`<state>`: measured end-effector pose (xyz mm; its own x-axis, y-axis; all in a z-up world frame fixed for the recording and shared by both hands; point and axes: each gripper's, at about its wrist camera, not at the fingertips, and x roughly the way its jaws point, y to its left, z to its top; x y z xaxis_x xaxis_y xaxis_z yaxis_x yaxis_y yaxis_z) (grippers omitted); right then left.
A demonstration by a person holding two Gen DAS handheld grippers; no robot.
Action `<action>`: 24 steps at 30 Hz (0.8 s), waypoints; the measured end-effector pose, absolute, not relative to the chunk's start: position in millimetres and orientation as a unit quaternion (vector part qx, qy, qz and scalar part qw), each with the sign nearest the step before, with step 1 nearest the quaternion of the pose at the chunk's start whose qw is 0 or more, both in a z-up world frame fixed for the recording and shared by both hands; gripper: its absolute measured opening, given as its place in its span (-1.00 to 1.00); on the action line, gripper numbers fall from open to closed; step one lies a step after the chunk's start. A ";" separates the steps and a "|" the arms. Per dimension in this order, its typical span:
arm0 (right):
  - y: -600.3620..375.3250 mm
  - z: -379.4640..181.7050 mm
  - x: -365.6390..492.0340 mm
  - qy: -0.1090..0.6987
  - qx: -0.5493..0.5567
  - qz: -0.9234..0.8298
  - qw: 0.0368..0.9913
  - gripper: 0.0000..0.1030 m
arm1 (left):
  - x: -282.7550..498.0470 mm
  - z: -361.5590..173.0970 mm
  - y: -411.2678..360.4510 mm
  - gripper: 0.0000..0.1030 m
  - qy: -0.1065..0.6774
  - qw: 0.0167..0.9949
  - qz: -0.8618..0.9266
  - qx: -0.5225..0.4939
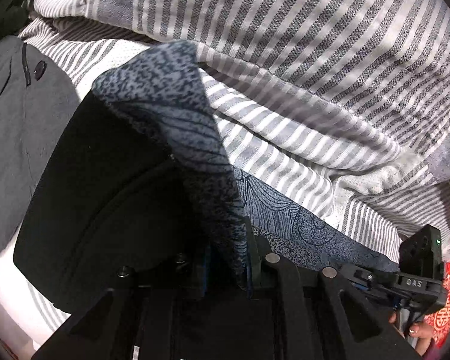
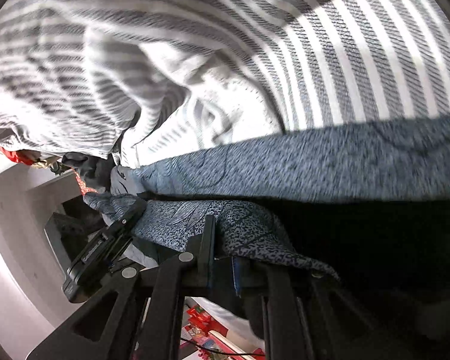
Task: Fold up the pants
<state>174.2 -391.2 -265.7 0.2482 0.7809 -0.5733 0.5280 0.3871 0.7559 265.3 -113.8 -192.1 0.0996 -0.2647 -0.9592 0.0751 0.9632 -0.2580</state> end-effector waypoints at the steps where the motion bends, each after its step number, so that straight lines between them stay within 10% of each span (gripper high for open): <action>1: -393.6 -268.5 175.7 0.603 0.541 0.112 0.575 -0.77 | 264.8 -189.2 -114.3 -0.62 0.660 0.739 -0.116 -0.070; 5: -399.3 -266.9 178.0 0.609 0.523 0.122 0.583 -0.66 | 254.2 -165.9 -116.6 -0.62 0.648 0.750 -0.128 -0.050; 8: -392.3 -251.0 185.0 0.603 0.511 0.138 0.597 -0.14 | 244.3 -149.2 -116.4 -0.62 0.638 0.758 -0.132 -0.039; 11: -384.6 -233.2 191.8 0.592 0.497 0.155 0.615 0.47 | 241.7 -132.4 -108.2 0.10 0.608 0.788 -0.102 -0.016; 24: -365.9 -184.6 144.9 0.589 0.463 0.185 0.635 0.43 | 214.1 -172.3 -156.5 0.20 0.637 0.751 -0.133 0.113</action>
<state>144.9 -365.9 -184.6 0.2368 0.7817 -0.5770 0.3106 0.5018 0.8073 214.1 -156.5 -172.3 0.1529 -0.0556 -0.9867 0.3441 0.9389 0.0004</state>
